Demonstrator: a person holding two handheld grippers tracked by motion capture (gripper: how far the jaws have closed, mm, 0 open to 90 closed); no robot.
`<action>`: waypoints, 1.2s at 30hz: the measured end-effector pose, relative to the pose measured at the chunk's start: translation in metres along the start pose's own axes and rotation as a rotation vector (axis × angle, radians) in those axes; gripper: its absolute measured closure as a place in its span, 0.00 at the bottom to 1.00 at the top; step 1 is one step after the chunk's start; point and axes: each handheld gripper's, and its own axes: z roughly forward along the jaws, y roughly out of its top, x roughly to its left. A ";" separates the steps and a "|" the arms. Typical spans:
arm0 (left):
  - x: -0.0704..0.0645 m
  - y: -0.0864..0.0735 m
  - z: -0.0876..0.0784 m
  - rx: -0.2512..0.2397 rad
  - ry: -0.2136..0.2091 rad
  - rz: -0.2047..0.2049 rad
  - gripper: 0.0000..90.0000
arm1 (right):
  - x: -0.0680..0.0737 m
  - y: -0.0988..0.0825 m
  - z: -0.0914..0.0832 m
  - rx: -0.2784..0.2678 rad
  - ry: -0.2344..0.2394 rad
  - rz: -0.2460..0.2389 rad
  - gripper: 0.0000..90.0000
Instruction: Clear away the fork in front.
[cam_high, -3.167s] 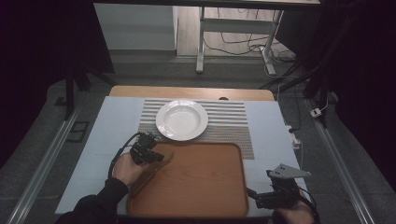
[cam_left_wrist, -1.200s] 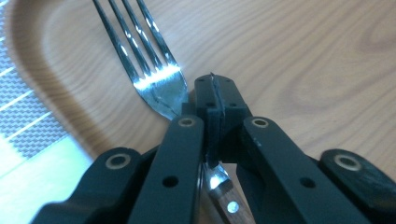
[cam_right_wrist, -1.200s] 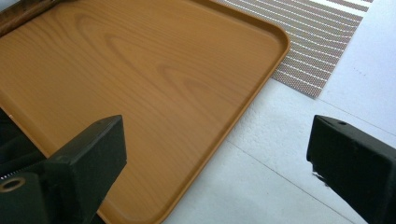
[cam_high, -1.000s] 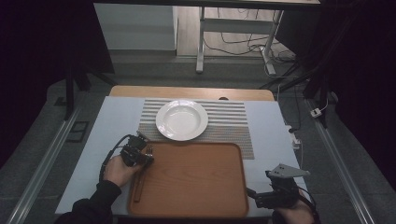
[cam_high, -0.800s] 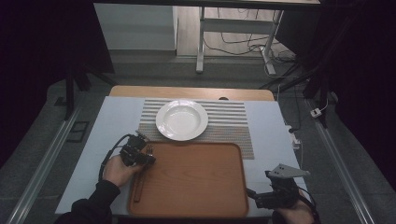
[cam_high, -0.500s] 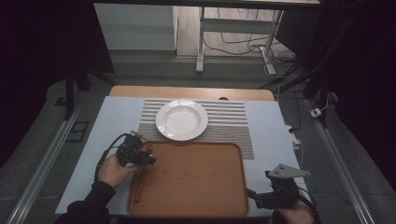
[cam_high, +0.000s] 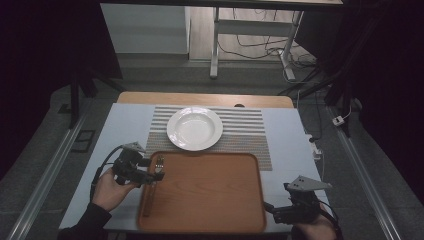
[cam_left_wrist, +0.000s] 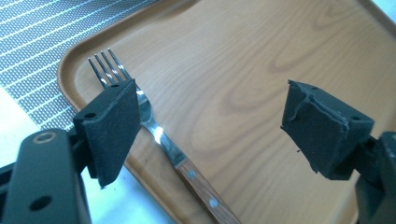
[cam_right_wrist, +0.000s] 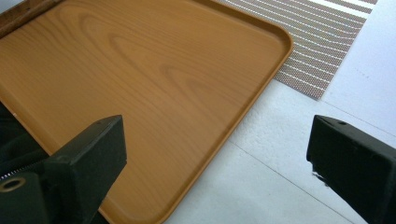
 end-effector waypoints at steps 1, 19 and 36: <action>-0.002 -0.001 -0.002 -0.002 0.001 0.002 0.19 | 0.000 0.000 0.000 0.000 0.000 0.000 0.06; -0.019 -0.031 -0.030 -0.075 -0.018 0.016 0.06 | 0.000 0.000 0.000 -0.002 -0.003 -0.001 0.06; -0.018 -0.068 -0.059 -0.153 0.015 -0.035 0.01 | 0.000 0.000 0.000 0.001 -0.006 0.001 0.06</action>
